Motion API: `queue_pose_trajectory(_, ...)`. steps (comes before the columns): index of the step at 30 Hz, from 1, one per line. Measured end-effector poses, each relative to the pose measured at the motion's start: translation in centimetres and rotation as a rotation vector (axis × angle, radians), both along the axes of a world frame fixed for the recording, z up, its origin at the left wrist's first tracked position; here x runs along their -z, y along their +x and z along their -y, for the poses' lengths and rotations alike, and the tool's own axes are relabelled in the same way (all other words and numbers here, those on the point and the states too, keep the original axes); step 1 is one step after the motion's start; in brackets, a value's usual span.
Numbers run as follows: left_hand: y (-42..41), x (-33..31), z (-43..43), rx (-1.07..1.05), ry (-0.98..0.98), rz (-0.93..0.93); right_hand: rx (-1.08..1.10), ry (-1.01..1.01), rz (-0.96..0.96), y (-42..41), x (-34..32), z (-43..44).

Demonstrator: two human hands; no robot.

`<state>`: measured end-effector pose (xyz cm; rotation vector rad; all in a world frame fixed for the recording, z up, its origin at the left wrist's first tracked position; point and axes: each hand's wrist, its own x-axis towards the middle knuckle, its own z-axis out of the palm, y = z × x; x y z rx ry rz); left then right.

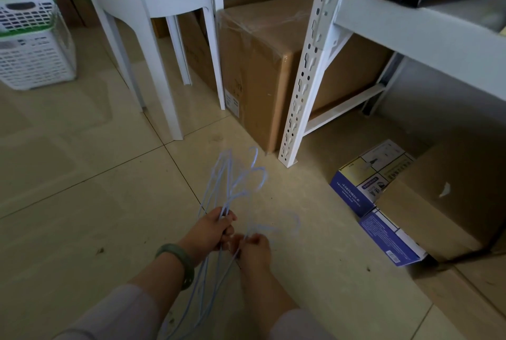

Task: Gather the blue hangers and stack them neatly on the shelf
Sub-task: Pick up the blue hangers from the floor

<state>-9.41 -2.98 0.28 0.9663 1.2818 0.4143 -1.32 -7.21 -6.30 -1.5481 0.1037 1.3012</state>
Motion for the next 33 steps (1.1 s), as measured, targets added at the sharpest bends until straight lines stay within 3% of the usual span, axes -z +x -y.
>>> queue_pose_trajectory(5,-0.2,-1.0,-1.0,-0.216,0.137,-0.021,0.246,0.257,-0.007,2.0,-3.3,-2.7)
queue_pose_trajectory(12,0.3,-4.0,-3.0,-0.318,0.268,0.199,0.187,0.453,-0.072,4.4,-8.9,-4.6)
queue_pose_trajectory(17,1.9,-7.5,-3.8,-0.323,0.316,0.407,0.159,0.463,0.144,6.5,-13.2,-6.8)
queue_pose_trajectory(20,2.4,-9.5,-4.1,-0.309,0.288,0.48,-0.054,0.493,0.294,6.8,-15.3,-7.2)
queue_pose_trajectory(23,3.6,-11.2,-3.5,-0.196,0.351,0.428,-0.267,0.568,0.342,5.7,-17.6,-7.2)
queue_pose_trajectory(33,5.1,-18.9,-2.7,-0.056,0.606,0.182,-0.481,0.652,0.431,6.7,-26.3,-6.8)
